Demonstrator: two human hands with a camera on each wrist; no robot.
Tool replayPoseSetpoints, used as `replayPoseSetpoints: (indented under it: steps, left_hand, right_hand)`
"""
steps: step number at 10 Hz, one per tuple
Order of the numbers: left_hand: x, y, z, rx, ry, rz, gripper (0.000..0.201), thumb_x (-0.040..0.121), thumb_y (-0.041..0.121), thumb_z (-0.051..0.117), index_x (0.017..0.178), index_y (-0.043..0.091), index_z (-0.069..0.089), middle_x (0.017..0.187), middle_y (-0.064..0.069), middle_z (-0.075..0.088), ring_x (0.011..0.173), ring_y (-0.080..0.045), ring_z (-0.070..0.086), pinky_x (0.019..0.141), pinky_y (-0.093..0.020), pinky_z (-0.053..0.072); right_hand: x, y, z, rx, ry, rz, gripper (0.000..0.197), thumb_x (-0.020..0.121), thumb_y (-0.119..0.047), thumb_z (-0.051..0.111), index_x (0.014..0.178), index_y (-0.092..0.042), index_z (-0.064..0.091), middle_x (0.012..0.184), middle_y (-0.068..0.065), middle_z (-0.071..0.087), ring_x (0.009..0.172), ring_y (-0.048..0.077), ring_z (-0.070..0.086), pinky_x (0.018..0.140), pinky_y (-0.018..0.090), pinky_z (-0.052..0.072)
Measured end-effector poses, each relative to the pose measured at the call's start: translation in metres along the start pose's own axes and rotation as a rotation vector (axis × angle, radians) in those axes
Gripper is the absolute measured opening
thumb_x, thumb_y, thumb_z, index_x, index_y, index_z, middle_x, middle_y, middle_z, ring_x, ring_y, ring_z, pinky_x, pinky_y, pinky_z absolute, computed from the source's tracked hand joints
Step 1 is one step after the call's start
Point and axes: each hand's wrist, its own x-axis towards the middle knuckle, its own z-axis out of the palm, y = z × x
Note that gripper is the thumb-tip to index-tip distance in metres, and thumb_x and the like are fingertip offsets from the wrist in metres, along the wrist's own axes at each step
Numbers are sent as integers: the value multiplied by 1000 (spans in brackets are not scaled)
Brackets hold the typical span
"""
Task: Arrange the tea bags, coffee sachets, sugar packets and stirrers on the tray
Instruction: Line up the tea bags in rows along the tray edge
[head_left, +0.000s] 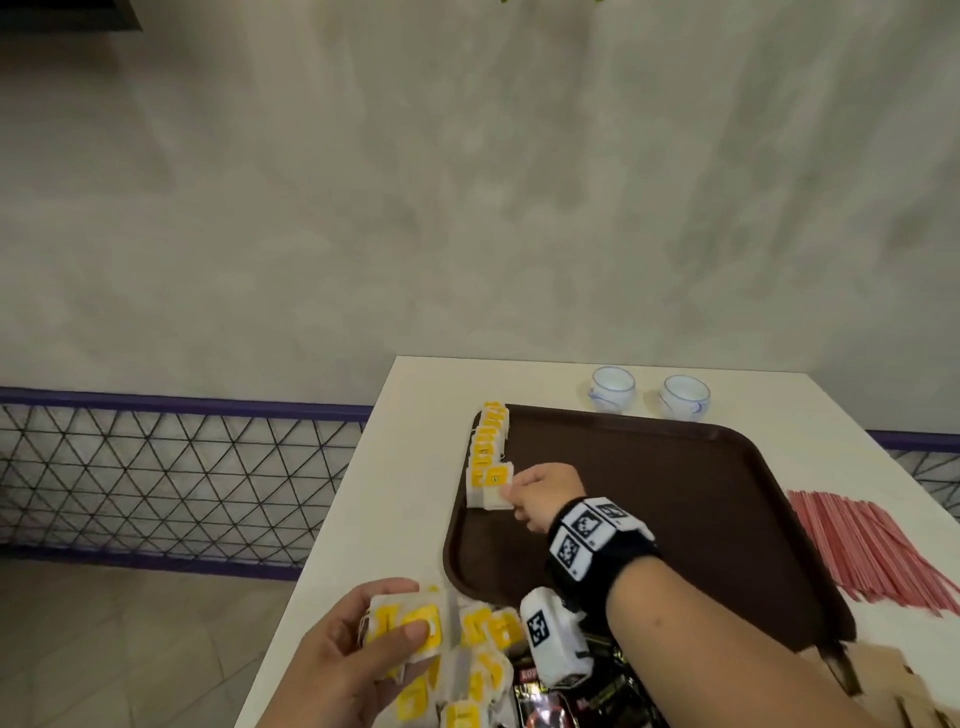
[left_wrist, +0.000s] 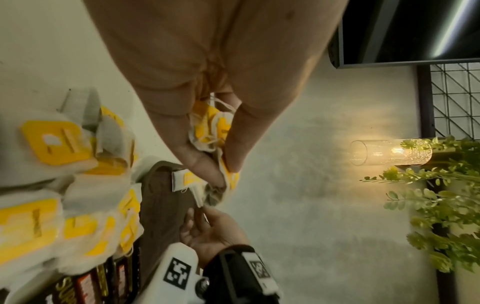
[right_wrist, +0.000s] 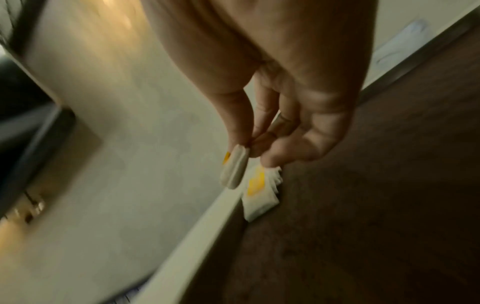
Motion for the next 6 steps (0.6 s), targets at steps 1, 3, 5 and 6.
replayPoseSetpoints:
  steps: [1, 3, 5, 6]
  left_hand:
    - [10, 1, -11, 15, 17, -20, 85, 5, 20, 97, 86, 5, 72, 74, -16, 64, 73, -29, 64, 65, -38, 59]
    - [25, 6, -18, 3, 35, 18, 79, 4, 20, 96, 79, 7, 73, 69, -15, 63, 60, -23, 64, 60, -32, 59]
    - [31, 7, -12, 29, 35, 47, 81, 6, 25, 96, 81, 9, 72, 73, -14, 64, 66, -23, 65, 61, -31, 58]
    - [31, 11, -7, 21, 40, 108, 80, 10, 28, 96, 83, 8, 72, 76, -14, 65, 67, -23, 66, 59, -29, 57]
  right_hand:
    - [23, 2, 18, -171, -33, 15, 24, 81, -20, 71, 63, -25, 55, 81, 2, 62, 76, 18, 58, 78, 31, 53]
    - [53, 8, 30, -165, -54, 114, 19, 76, -17, 71, 91, -16, 60, 109, 12, 68, 96, 25, 67, 89, 38, 56]
    - [56, 0, 32, -346, 46, 185, 36, 72, -24, 80, 98, -3, 66, 102, 12, 72, 91, 24, 71, 82, 33, 58]
    - [37, -14, 21, -472, -3, 153, 34, 80, -31, 74, 98, -5, 64, 102, 12, 71, 79, 23, 64, 71, 30, 54]
